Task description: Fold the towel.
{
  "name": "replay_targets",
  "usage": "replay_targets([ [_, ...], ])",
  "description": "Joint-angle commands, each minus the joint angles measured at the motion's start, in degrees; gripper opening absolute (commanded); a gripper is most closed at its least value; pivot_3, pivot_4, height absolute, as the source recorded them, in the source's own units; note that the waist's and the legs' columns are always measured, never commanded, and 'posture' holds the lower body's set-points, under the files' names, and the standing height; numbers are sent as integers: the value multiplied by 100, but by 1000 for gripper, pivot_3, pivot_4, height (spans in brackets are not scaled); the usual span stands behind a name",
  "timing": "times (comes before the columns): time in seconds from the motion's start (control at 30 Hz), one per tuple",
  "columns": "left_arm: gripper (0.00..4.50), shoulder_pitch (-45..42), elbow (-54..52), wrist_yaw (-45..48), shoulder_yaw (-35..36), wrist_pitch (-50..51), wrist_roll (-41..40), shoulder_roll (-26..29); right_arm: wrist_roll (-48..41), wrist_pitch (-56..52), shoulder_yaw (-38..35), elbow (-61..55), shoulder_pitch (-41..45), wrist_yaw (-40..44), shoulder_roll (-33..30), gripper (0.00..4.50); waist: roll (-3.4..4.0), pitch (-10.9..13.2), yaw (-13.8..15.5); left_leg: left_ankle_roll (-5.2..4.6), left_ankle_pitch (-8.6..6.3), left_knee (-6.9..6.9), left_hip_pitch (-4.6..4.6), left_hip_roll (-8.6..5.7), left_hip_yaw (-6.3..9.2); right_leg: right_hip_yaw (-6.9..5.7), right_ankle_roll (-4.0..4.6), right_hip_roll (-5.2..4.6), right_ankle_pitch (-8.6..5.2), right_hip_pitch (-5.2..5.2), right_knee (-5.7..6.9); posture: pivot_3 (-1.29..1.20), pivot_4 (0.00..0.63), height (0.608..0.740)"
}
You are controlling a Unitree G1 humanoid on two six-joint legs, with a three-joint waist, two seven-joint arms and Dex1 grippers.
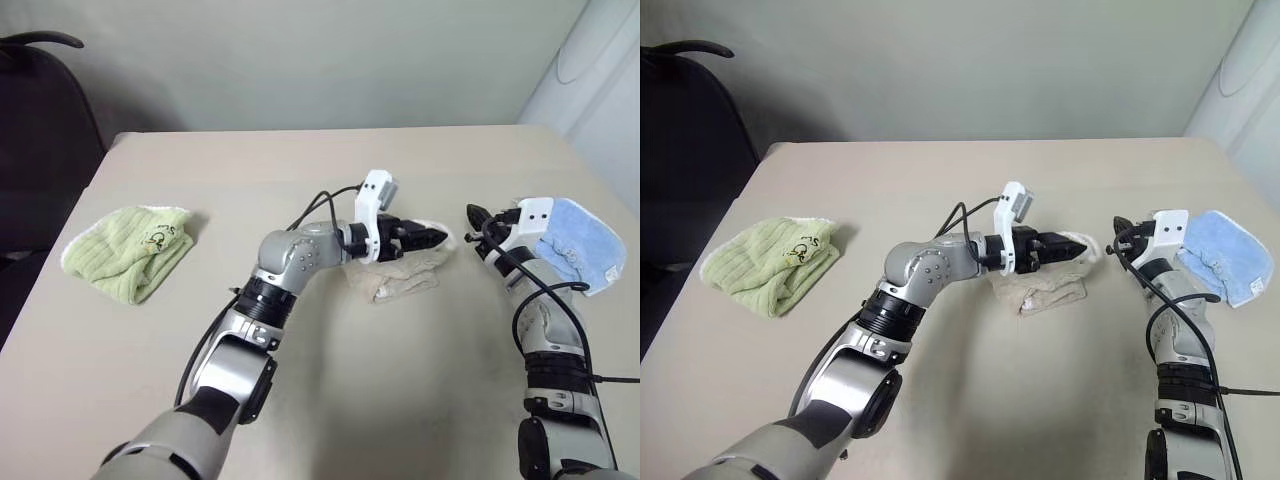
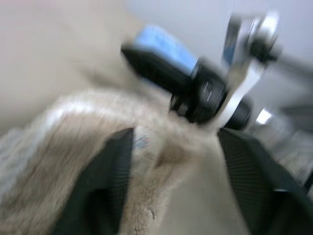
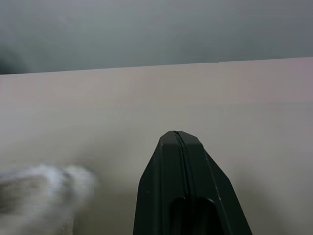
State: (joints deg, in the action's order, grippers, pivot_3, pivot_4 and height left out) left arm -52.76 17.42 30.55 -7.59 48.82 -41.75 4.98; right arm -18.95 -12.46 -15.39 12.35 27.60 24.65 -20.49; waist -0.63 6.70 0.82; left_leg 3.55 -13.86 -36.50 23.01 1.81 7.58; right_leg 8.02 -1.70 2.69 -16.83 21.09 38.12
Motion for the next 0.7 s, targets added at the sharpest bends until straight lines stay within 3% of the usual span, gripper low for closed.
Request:
replay_targets([
  [0.03, 3519, 147, -663, -172, 465, 49, -45, 141, -17, 78, 54, -82, 233, 217, -197, 0, 0, 0, 1, 0, 0, -1, 0, 0, -1, 0, 0, 0, 0, -1, 1, 0, 150, 740],
  [0.2, 3519, 919, -1666, -45, 301, -469, 694, 946, -177, -322, 518, -550, 150, 1125, -543, 0, 1, -1, -4, 0, 1, -12, -2, 0, 0, -1, 0, 2, 0, -4, 1, 0, 150, 740],
  [0.33, 2268, 1567, -2318, 329, -5, -926, 1118, 1397, -274, -649, 854, -794, 112, 1534, -570, 0, -2, -2, 2, 1, 1, -12, 0, 0, 4, -4, 0, 3, 0, -4, -1, 0, 150, 740],
  [0.53, 105, 1869, -2294, 417, -556, -1152, 1593, 1158, 172, -917, 1647, -481, -183, 1689, -491, 0, -11, -7, 65, -18, -11, -45, 4, -4, 8, -6, -11, -4, -1, -27, -9, 0, 150, 740],
  [0.7, 105, 1846, -1317, 91, -1353, -1203, 2689, 1066, 650, -786, 1935, 327, -151, 1460, -377, 0, -15, -11, 39, -28, -17, -46, -4, -4, 4, -1, -14, -7, 1, -28, -7, 0, 150, 740],
])
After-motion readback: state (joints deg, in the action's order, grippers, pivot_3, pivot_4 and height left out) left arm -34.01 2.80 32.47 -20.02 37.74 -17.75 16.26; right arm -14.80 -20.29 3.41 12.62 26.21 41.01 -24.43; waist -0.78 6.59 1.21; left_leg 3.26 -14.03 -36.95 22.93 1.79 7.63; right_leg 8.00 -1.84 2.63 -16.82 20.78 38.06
